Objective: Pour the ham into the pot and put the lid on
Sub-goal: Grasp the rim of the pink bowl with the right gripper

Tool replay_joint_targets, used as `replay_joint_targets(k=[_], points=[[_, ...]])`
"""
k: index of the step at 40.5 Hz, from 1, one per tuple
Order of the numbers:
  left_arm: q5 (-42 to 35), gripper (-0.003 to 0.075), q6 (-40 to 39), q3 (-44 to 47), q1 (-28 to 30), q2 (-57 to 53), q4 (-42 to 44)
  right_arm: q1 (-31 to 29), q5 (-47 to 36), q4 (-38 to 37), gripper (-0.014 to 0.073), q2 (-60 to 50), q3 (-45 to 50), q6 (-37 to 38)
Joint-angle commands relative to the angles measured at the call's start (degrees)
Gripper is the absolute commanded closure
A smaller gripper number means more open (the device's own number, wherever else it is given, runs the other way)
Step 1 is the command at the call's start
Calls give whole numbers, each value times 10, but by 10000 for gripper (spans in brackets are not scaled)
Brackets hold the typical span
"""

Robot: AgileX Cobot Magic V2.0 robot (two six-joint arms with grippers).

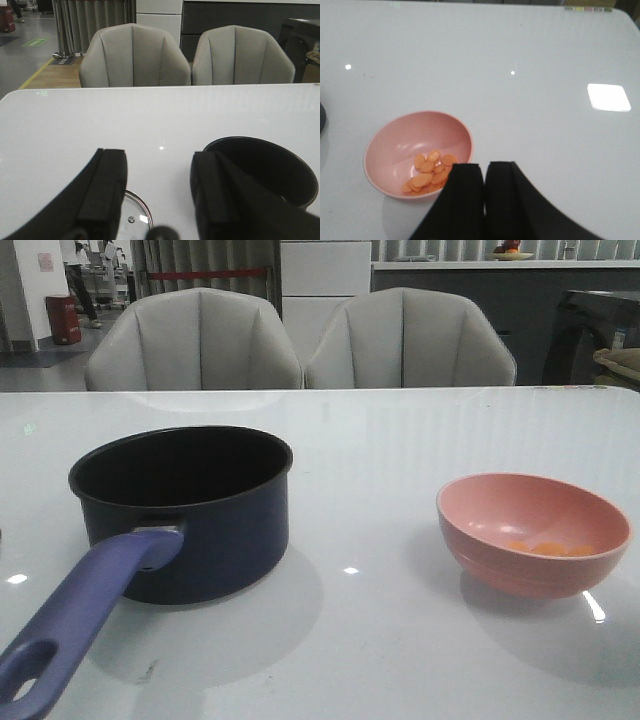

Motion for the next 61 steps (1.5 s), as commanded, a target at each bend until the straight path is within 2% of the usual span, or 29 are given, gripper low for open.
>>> replay_joint_targets(k=[1,7,10,17,20,26,36,55,61], points=[[-53,367,-2,-13,-4,7,-2,-2,-31,6,433,28,-21,0],[-53,367,-2,-13,-4,7,-2,-2,-12,27,428,41,-26,0],[-53,367,-2,-13,-4,7,-3,-2,-1,27,393,50,-38,0],[-52,367,-2,-13,-4,7,-4,-2,57,29,176,117,-108,0],[-51,367,-2,-13,-4,7,-4,-2,93,51,137,165,-151,2],[-50,367,-2,-13,-4,7,-4,-2,156,89,139,274,-228,3],[-50,367,-2,-13,-4,7,-4,-2,242,92,139,453,-340,-3],[-49,367,-2,-13,-4,7,-4,-32,238,96,145,622,-395,-9],[-49,367,-2,-13,-4,7,-4,-33,227,112,234,654,-395,-36]])
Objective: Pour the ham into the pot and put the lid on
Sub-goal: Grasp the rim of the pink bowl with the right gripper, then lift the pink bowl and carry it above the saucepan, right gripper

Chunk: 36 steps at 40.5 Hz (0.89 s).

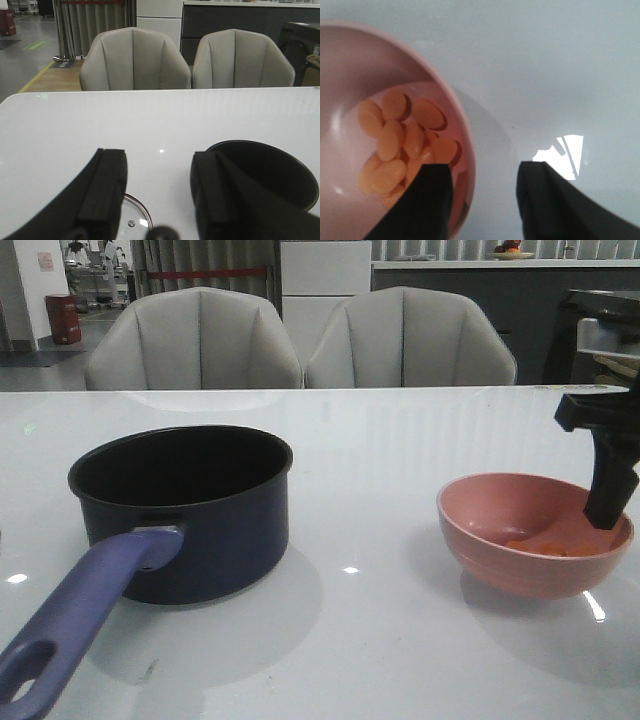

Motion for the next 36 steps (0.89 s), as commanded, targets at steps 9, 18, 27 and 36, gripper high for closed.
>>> replay_joint_targets(k=[9,18,27,36], points=[[-40,367,-2,-14,-4,7,-4,-4,-34,80,407,27,-18,-77],[-37,367,-2,-14,-4,7,-4,-4,-62,80,460,29,-19,-113],[-36,367,-2,-14,-4,7,-4,4,-60,80,460,-23,-55,-113],[-36,367,-2,-14,-4,7,-4,69,-72,51,456,-100,-121,-112]])
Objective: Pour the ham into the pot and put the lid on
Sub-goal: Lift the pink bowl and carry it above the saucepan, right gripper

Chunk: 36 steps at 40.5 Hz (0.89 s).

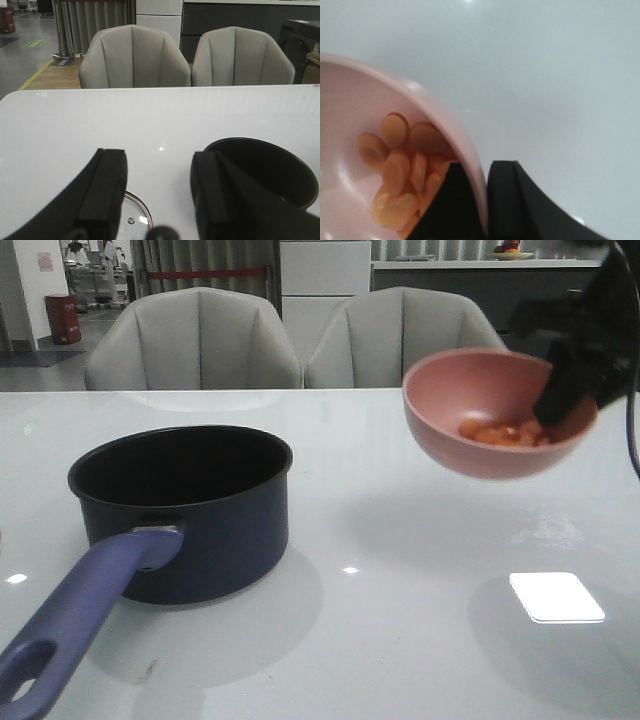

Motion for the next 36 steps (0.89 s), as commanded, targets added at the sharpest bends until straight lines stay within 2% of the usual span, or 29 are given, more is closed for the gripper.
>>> replay_joint_targets(k=[1,5,15,20,24,31,36], points=[[-40,367,-2,-14,-4,7,-4,37,-23,-13,456,-53,-50,-5],[-40,367,-2,-14,-4,7,-4,90,-15,-48,456,-59,-87,7],[-40,367,-2,-14,-4,7,-4,223,-34,-179,456,-39,-139,115],[-40,367,-2,-14,-4,7,-4,271,-34,-238,456,-4,-169,163],[-40,367,-2,-14,-4,7,-4,294,-60,-267,456,28,-189,209],[-38,367,-2,-14,-4,7,-4,297,-148,-269,456,55,-193,273],[-38,367,-2,-14,-4,7,-4,297,-214,-269,456,65,-193,276]])
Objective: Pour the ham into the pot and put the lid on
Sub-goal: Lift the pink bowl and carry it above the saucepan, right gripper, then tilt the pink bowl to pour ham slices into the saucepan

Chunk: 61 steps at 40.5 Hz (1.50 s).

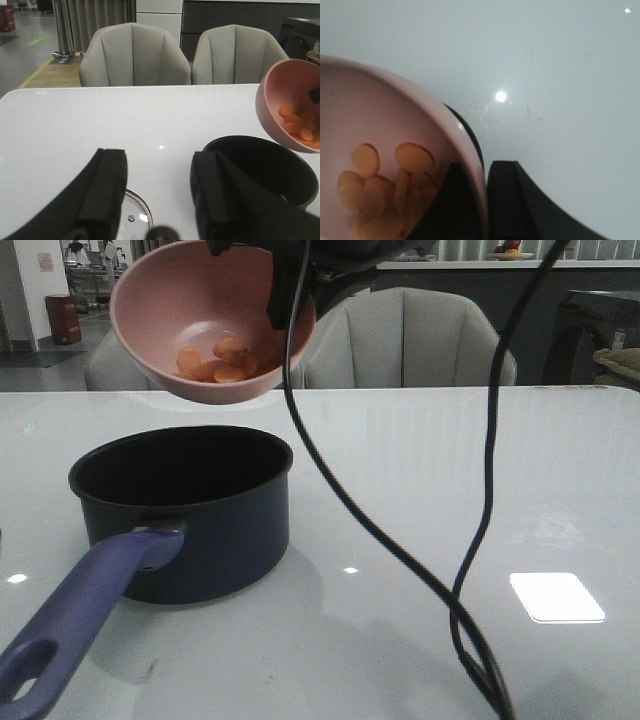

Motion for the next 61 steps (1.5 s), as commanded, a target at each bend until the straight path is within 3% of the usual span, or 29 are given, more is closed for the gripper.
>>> replay_joint_targets(k=[1,14,22,29,46,53,61], points=[[-41,367,-2,-14,-4,7,-4,-1,-101,-13,456,-22,-24,10],[-39,367,-2,-14,-4,7,-4,-1,-275,-63,456,-11,26,10],[-39,367,-2,-14,-4,7,-4,-6,-384,-60,456,-11,72,2],[-39,367,-2,-14,-4,7,-4,-26,-428,-22,456,-11,92,-46],[-39,367,-2,-14,-4,7,-4,-20,-626,89,456,-6,168,-283],[-39,367,-2,-14,-4,7,-4,4,-649,89,456,7,171,-436],[-39,367,-2,-14,-4,7,-4,25,-660,148,456,19,171,-583]])
